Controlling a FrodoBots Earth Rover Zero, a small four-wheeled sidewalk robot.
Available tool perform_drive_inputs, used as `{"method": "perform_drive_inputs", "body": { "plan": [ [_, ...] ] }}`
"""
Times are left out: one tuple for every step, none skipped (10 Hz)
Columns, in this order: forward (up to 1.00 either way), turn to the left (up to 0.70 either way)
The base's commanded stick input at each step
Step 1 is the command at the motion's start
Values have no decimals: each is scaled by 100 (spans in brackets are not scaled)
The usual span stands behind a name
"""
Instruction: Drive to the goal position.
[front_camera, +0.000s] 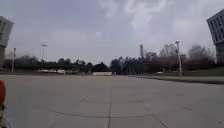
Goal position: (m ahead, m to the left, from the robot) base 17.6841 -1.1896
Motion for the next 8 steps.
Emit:
{"method": "perform_drive_inputs", "body": {
  "plan": [
    [85, 0],
    [85, 0],
    [85, 0],
    [85, 0],
    [85, 0],
    [85, 0],
    [85, 0],
    [85, 0]
  ]
}}
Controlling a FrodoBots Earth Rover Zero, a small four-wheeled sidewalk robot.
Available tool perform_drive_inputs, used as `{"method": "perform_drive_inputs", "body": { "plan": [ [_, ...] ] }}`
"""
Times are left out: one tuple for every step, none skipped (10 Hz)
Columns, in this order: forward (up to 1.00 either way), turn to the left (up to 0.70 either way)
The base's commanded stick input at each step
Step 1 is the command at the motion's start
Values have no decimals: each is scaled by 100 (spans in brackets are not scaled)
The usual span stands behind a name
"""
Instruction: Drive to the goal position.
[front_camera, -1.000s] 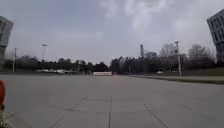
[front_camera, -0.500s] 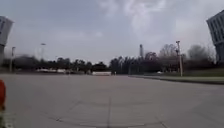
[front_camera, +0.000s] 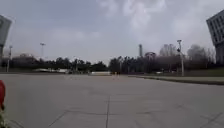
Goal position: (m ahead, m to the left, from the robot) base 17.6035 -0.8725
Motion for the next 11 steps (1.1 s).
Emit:
{"method": "perform_drive_inputs", "body": {
  "plan": [
    [85, 0],
    [85, 0],
    [85, 0],
    [85, 0],
    [85, 0],
    [85, 0],
    [85, 0],
    [85, 0],
    [85, 0],
    [85, 0],
    [85, 0]
  ]
}}
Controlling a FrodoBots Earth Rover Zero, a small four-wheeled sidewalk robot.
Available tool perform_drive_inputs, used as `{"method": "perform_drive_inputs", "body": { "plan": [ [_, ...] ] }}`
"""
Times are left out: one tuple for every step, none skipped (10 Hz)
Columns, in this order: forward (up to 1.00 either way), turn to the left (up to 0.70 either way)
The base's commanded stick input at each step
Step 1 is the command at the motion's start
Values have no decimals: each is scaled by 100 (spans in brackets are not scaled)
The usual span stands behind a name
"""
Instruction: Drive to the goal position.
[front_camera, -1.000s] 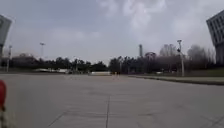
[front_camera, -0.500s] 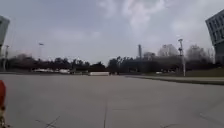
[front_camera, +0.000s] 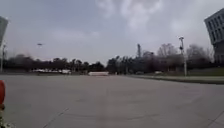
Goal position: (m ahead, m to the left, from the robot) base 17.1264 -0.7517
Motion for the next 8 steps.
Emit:
{"method": "perform_drive_inputs", "body": {
  "plan": [
    [85, 0],
    [85, 0],
    [85, 0],
    [85, 0],
    [85, 0],
    [85, 0],
    [85, 0],
    [85, 0]
  ]
}}
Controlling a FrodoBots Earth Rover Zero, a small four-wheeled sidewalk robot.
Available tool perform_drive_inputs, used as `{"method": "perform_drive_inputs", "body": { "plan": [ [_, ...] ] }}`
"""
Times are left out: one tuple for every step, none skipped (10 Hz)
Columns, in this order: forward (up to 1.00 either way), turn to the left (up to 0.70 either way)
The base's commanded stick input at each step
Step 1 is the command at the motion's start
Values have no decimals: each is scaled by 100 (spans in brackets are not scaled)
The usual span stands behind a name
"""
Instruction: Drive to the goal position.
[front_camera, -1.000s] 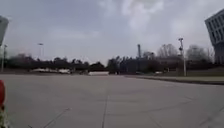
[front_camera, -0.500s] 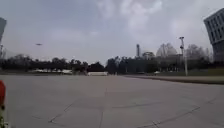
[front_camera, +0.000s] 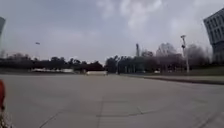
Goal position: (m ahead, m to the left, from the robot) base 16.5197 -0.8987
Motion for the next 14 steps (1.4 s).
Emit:
{"method": "perform_drive_inputs", "body": {
  "plan": [
    [85, 0],
    [85, 0],
    [85, 0],
    [85, 0],
    [85, 0],
    [85, 0],
    [85, 0],
    [85, 0],
    [85, 0],
    [85, 0],
    [85, 0],
    [85, 0],
    [85, 0],
    [85, 0]
  ]
}}
